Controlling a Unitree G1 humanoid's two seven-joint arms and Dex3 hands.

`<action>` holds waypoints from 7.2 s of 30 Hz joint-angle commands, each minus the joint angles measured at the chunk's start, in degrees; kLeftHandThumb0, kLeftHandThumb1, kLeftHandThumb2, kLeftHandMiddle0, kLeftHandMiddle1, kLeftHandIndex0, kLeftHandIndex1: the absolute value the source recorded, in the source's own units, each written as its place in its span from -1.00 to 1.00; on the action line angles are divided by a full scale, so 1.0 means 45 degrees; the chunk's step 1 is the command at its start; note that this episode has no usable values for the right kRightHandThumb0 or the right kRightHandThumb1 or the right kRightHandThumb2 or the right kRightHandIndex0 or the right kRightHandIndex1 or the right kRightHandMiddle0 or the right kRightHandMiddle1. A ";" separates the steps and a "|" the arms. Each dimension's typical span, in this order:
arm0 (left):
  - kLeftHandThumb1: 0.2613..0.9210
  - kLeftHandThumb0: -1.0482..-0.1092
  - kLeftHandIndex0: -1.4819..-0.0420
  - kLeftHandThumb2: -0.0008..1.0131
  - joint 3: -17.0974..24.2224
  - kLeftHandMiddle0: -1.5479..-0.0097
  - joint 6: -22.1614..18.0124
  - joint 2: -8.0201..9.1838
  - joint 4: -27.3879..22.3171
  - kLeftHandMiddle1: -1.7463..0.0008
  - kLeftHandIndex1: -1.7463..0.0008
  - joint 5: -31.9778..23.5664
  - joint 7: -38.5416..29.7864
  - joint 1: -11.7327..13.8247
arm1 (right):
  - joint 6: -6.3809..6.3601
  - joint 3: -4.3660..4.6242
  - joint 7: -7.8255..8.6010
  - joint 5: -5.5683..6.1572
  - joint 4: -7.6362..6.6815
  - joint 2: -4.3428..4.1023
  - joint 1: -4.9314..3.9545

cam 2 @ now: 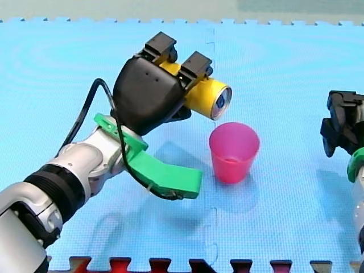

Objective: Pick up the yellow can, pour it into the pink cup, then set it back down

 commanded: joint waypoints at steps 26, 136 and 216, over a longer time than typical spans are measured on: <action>0.69 0.31 -0.60 -0.99 0.7381 -0.67 -0.9249 -0.0582 -0.0836 0.90 1.00 -1.2069 -0.7010 0.3239 | -0.0111 -0.0080 0.0215 0.0090 -0.0045 -0.0185 0.0167; 0.36 -0.88 0.85 -1.00 0.9344 0.71 -0.8016 -0.0418 0.1890 1.00 1.00 -0.9638 -0.7263 0.6220 | 0.0223 -0.0063 0.0423 0.0087 -0.0136 -0.0824 0.0269; 0.89 -1.00 0.69 -0.93 1.1945 0.64 -1.0512 0.0858 -0.3697 0.98 0.97 -1.6015 -1.4582 0.7980 | 0.0438 0.0063 0.0251 -0.0143 -0.0068 -0.0730 0.0142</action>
